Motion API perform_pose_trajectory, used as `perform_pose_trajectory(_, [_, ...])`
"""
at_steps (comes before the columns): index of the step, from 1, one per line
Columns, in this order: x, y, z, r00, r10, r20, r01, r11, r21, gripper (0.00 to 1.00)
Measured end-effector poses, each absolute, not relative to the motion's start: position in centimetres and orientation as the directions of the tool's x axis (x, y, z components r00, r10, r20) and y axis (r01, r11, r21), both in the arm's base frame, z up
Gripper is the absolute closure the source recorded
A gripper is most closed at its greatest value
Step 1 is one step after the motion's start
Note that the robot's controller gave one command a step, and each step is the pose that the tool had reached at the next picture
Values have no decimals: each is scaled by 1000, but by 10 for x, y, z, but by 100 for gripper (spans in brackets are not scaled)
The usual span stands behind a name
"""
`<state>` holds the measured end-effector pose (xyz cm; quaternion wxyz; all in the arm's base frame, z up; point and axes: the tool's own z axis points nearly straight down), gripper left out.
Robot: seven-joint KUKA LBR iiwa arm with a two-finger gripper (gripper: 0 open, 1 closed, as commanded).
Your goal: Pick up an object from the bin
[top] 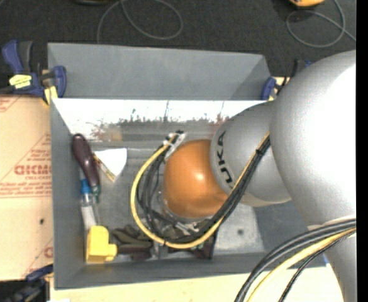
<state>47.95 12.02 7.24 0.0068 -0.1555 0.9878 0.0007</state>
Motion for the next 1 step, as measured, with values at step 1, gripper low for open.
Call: perform_pose_trajectory(1, [479, 120, 72, -952, -307, -14, -307, 952, -1, 100])
